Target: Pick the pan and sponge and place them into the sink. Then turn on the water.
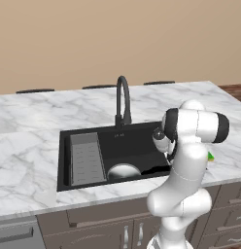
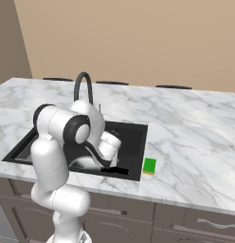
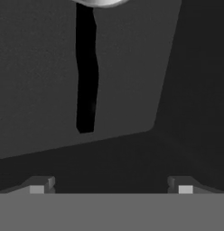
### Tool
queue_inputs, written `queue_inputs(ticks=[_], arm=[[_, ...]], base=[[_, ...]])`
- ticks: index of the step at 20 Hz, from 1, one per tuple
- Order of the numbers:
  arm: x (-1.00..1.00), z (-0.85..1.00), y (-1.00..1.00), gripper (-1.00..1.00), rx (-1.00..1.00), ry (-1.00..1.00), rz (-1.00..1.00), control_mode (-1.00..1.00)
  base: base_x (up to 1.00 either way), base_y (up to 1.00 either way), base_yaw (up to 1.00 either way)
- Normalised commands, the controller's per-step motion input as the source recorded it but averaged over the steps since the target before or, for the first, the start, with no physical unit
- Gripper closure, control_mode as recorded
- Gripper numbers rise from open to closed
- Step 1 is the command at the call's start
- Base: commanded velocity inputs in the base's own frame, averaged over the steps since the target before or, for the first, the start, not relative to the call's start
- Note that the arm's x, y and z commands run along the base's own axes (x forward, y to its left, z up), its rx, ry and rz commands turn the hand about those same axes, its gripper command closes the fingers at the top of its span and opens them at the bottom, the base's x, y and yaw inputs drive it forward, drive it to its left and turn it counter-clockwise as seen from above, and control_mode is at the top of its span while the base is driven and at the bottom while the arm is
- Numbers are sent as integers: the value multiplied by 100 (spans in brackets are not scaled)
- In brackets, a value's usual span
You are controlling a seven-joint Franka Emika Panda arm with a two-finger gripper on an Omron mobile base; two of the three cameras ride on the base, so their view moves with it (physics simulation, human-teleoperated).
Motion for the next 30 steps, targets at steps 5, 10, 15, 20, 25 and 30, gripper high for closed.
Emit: queue_inputs(ticks=[5,10,15,20,25,30], arm=[[-13,36,-3,-100,0,-5,2,-100],[-9,32,-11,-100,2,-1,0,-100],[-14,22,-7,-100,5,0,-8,-100],[-11,23,-2,-100,1,0,-17,-100],[-2,34,-9,-100,0,0,-18,-100],[-9,19,-6,-100,1,0,-19,-100]], base=[[0,0,0],[0,0,0],[0,0,0],[0,0,0],[0,0,0],[0,0,0]])
